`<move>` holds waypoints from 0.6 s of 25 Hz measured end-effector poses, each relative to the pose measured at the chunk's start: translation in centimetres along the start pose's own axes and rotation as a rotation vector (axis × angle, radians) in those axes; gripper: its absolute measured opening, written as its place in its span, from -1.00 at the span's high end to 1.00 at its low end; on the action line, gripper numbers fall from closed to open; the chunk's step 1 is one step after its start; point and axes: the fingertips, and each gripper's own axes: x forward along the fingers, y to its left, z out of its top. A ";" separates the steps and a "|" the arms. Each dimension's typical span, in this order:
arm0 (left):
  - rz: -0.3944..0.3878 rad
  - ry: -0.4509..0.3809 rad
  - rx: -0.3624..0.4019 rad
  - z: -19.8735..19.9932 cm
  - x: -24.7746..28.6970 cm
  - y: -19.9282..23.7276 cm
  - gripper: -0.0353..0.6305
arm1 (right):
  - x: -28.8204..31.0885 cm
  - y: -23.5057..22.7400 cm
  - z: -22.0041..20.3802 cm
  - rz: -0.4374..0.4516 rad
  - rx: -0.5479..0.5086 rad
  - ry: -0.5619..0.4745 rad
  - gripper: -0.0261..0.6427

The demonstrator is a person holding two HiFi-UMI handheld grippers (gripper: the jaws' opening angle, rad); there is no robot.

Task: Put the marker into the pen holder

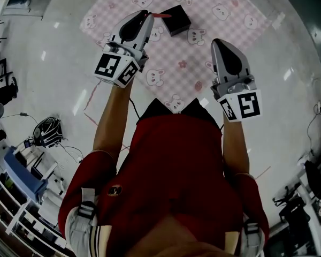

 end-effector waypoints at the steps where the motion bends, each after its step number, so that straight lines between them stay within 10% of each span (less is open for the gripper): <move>1: -0.002 0.005 -0.004 -0.3 0.3 0.2 0.73 | 0.2 -0.1 -0.1 -0.003 0.002 0.002 0.93; 15: 0.002 0.119 -0.047 -6.8 4.5 3.2 0.73 | 2.4 -1.7 -1.2 -0.020 0.006 0.042 0.93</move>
